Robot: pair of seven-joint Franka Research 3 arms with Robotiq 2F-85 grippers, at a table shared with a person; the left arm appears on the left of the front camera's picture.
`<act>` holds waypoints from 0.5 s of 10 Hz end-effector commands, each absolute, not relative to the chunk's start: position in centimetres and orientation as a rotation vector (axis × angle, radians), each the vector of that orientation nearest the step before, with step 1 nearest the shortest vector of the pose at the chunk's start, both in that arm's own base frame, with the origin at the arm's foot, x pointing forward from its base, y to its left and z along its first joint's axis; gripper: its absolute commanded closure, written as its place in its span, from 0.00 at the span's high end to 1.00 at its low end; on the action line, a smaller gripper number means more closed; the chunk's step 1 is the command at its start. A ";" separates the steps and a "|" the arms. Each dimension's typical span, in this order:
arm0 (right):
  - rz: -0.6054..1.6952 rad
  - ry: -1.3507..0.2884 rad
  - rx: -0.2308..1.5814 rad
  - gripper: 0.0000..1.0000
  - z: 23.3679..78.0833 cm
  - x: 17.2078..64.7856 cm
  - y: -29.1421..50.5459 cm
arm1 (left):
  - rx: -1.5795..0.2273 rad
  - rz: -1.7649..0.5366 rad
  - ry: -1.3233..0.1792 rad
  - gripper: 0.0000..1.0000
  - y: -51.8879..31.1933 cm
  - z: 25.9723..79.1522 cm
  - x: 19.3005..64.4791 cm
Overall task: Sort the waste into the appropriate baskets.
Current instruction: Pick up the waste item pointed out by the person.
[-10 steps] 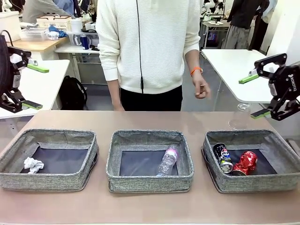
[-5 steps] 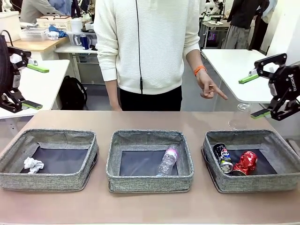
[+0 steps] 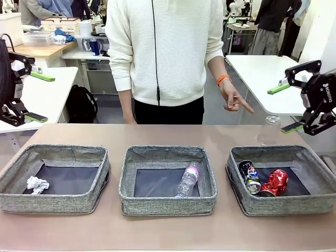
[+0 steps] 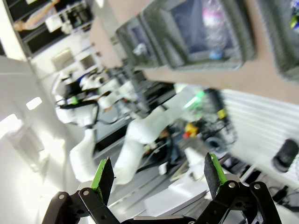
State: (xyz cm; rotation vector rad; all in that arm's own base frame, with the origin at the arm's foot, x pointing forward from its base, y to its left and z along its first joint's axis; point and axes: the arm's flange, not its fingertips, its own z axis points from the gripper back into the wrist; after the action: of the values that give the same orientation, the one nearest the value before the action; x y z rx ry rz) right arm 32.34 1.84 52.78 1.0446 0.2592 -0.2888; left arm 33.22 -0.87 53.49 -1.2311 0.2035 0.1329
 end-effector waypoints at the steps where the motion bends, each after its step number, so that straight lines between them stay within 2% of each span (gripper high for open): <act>1: -0.050 -0.051 0.758 1.00 52.6 32.1 1.4 | -1.245 0.109 0.196 1.00 -0.6 53.6 33.0; 3: 0.590 -0.263 0.714 1.00 52.7 31.6 -1.2 | -1.245 0.109 0.196 1.00 -0.6 53.6 33.0; 5: 1.169 -0.445 0.871 1.00 52.3 30.4 -4.7 | -1.245 0.109 0.196 1.00 -0.6 53.6 33.0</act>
State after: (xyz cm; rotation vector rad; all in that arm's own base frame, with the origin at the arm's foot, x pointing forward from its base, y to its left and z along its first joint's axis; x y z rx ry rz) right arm 30.63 -2.53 53.07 0.6731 -0.0294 0.3880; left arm 33.23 -0.84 53.51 -1.2315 0.2029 0.1333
